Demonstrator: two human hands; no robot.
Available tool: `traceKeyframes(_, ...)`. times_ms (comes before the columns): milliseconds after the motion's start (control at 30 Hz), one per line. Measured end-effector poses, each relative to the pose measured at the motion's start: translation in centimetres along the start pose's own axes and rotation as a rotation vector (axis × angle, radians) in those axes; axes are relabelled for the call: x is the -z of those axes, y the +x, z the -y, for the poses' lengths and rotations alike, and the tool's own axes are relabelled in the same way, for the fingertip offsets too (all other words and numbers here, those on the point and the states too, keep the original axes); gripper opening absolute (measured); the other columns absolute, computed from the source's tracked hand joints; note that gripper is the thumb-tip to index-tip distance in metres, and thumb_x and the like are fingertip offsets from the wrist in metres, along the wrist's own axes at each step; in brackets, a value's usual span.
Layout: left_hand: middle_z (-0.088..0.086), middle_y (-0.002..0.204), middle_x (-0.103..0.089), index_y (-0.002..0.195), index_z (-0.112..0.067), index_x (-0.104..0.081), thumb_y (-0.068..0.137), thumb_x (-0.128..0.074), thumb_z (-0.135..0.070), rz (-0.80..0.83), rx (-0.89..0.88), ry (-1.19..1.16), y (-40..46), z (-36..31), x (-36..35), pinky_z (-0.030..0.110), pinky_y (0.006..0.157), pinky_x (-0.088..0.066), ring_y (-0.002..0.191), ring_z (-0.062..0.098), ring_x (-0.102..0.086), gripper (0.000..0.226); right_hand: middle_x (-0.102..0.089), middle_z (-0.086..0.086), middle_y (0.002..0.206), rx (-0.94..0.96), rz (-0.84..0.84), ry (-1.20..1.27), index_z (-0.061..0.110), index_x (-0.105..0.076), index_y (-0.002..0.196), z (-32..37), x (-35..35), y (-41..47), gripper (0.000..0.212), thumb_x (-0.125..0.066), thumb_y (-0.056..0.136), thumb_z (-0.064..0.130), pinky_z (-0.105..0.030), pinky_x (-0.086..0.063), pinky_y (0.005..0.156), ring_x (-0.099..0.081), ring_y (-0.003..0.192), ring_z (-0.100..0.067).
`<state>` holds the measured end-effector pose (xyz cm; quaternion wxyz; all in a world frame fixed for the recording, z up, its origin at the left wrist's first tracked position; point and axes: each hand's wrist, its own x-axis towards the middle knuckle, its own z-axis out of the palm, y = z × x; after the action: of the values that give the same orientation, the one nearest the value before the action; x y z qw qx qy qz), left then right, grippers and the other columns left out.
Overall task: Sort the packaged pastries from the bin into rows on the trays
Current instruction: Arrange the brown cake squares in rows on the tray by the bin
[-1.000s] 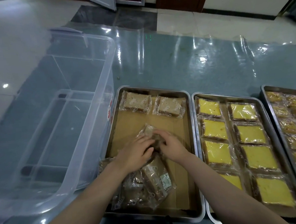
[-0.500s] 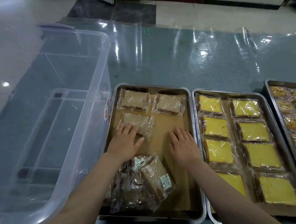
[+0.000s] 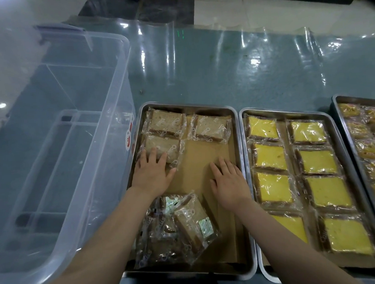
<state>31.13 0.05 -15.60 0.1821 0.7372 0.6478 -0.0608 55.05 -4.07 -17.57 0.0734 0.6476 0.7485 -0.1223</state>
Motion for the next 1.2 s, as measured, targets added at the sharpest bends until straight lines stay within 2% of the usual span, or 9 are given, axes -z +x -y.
traceKeyframes(100,0.006,0.162,-0.009,0.152,-0.026,-0.022,0.097,-0.028,-0.059,-0.018,-0.018,-0.038,-0.6,0.1,0.3,0.052,0.118,-0.011,0.149,0.031,0.001,0.064,-0.013,-0.009,0.163,0.004,0.001,0.096,0.019,-0.020,0.155,0.0,0.3,0.0,0.056,-0.032,0.103,0.037,-0.040,-0.007,0.121,-0.010,0.150,-0.025)
traceKeyframes(233,-0.004,0.159,-0.021,0.148,-0.029,-0.034,0.101,-0.035,-0.049,0.052,-0.141,-0.207,-2.8,0.2,1.1,0.049,0.118,-0.018,0.148,0.020,-0.010,0.051,-0.040,-0.001,0.150,0.055,-0.071,0.412,0.017,-0.040,0.145,0.9,0.9,-1.5,0.047,-0.045,0.099,0.025,-0.037,-0.022,0.119,-0.029,0.141,-0.017)
traceKeyframes(400,-0.009,0.149,-0.041,0.136,-0.027,-0.053,0.100,-0.045,-0.011,0.105,-0.357,-0.377,-6.2,0.1,1.3,0.024,0.114,-0.018,0.139,0.006,-0.030,0.040,-0.053,0.007,0.121,0.060,-0.043,0.565,0.019,-0.055,0.125,2.2,0.6,-4.7,0.028,-0.050,0.098,0.020,-0.021,-0.037,0.101,-0.044,0.117,-0.008)
traceKeyframes(533,-0.017,0.153,-0.032,0.141,-0.038,-0.044,0.092,-0.047,-0.001,0.233,-0.413,-0.357,-7.9,-0.1,1.1,0.033,0.119,-0.019,0.140,0.000,-0.024,0.062,-0.052,0.011,0.112,0.068,-0.009,0.616,0.023,-0.057,0.117,2.9,0.2,-6.8,0.020,-0.049,0.099,0.021,-0.019,-0.037,0.094,-0.044,0.110,-0.005)
traceKeyframes(667,-0.016,0.159,-0.017,0.148,-0.046,-0.026,0.093,-0.053,-0.023,0.351,-0.461,-0.098,-9.0,-0.5,1.4,0.042,0.121,-0.004,0.147,0.007,-0.011,0.066,-0.056,0.011,0.115,0.085,0.027,0.613,0.024,-0.058,0.122,3.4,-0.8,-8.4,0.027,-0.044,0.102,0.033,-0.021,-0.035,0.097,-0.045,0.112,-0.007)
traceKeyframes(833,-0.022,0.159,-0.011,0.147,-0.053,-0.019,0.095,-0.046,-0.053,0.334,-0.520,-0.045,-9.9,-0.7,1.4,0.043,0.119,0.003,0.147,0.006,-0.001,0.059,-0.051,0.011,0.133,0.068,0.103,0.692,0.027,-0.045,0.142,3.8,-1.7,-10.4,0.047,-0.044,0.099,0.047,-0.032,-0.036,0.109,-0.041,0.123,-0.004)
traceKeyframes(933,-0.021,0.160,-0.003,0.148,-0.051,-0.019,0.091,-0.044,-0.066,0.398,-0.557,0.030,-10.6,-1.0,1.1,0.043,0.118,0.011,0.148,0.006,0.006,0.064,-0.046,0.014,0.140,0.113,0.126,0.811,0.035,-0.036,0.145,3.9,-1.5,-11.4,0.057,-0.054,0.093,0.052,-0.027,-0.035,0.111,-0.039,0.128,0.003)
traceKeyframes(1067,-0.010,0.162,0.011,0.153,-0.040,-0.008,0.085,-0.061,-0.052,0.382,-0.566,0.309,-11.7,-1.8,0.2,0.051,0.118,0.012,0.149,0.016,0.012,0.086,-0.030,0.015,0.152,0.169,0.170,0.862,0.043,-0.014,0.151,4.0,-1.6,-12.9,0.085,-0.062,0.084,0.063,-0.027,-0.030,0.113,-0.030,0.138,-0.001)
traceKeyframes(1200,-0.009,0.161,-0.014,0.149,-0.039,-0.021,0.088,-0.060,-0.034,0.178,-0.601,0.282,-12.0,-2.4,-0.4,0.047,0.120,0.002,0.147,0.016,-0.013,0.073,-0.007,0.013,0.162,0.202,0.128,0.694,0.046,0.001,0.152,3.9,-2.6,-13.7,0.102,-0.065,0.077,0.067,-0.034,-0.015,0.120,-0.005,0.149,-0.007)
